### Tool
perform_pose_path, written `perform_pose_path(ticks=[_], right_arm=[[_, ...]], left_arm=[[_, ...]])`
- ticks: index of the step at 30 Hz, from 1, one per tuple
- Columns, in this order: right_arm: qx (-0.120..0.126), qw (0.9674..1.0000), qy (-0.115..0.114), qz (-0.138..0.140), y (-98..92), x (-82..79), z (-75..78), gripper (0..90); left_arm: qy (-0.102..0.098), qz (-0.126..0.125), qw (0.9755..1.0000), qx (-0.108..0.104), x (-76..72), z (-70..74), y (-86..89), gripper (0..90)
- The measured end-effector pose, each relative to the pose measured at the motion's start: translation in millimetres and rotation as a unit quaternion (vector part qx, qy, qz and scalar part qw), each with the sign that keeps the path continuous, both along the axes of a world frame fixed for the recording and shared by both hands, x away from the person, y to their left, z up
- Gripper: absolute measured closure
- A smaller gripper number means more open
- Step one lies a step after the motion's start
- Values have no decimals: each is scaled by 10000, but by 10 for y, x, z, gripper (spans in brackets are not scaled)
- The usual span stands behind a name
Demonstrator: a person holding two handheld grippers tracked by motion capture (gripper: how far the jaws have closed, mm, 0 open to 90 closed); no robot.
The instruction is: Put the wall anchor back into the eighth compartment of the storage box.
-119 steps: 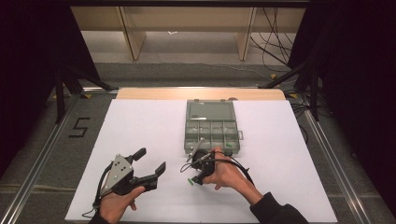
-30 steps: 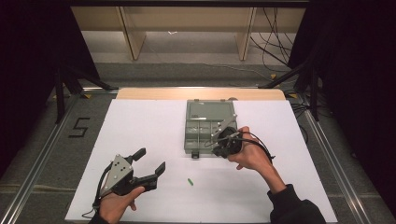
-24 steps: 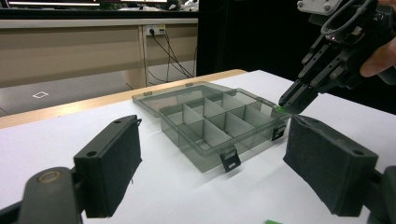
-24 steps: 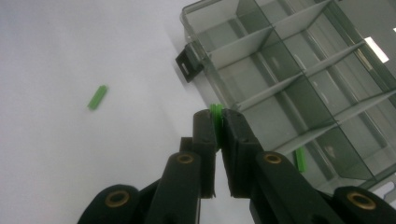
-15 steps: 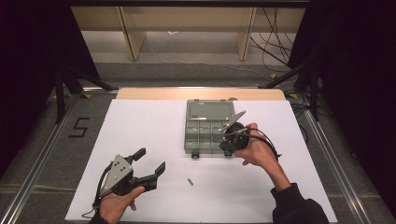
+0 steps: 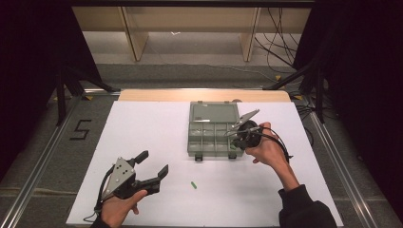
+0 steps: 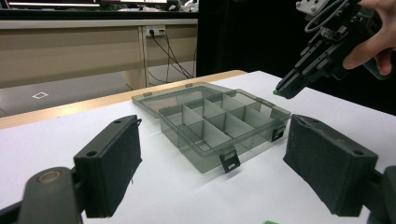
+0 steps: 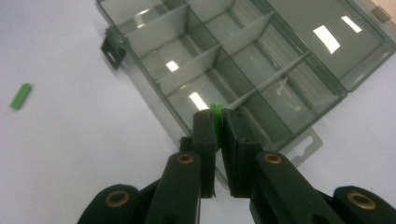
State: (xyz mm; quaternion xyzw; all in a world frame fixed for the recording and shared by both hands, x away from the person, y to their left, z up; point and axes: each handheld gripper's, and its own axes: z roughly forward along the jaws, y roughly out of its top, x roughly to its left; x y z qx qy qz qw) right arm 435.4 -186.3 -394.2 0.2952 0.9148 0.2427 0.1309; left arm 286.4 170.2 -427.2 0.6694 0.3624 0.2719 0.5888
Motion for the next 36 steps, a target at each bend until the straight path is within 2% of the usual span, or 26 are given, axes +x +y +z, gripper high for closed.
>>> perform_pose_path(ticks=[2, 3, 5, 8, 10, 16, 26, 32, 34, 36], right_arm=[[-30, 10000, -16, -30, -10, 9, -7, 845], [-86, 9999, 45, -66, -30, 39, -25, 845], [-85, 9999, -59, -133, -47, 71, -47, 845], [-81, 9997, -45, -206, -64, 97, -60, 844], [-82, 9997, -19, -214, -69, 100, -63, 845], [-120, 9996, -134, -196, -70, 140, -99, 844], [-234, 9993, 19, -283, -59, 181, -226, 844], [-229, 9994, 22, -273, -63, 202, -269, 841], [-226, 9992, 106, -321, -61, 197, -276, 840], [-219, 9993, 102, -278, -57, 200, -284, 813]], left_arm=[[4, 3, 10000, 1, 0, -1, 1, 177], [7, 5, 10000, -4, 0, -1, 1, 177], [9, 7, 10000, 2, 2, -2, 2, 177], [9, 9, 10000, 7, 3, -1, 1, 177], [9, 11, 10000, 15, 3, -2, 1, 176], [9, 12, 10000, 22, 4, -4, 3, 178], [7, 9, 10000, 15, 2, -3, 0, 178], [8, 12, 10000, 13, 1, -2, 0, 179], [7, 14, 10000, 13, 1, -2, 0, 179], [0, 6, 10000, 17, 2, -2, -2, 179]])
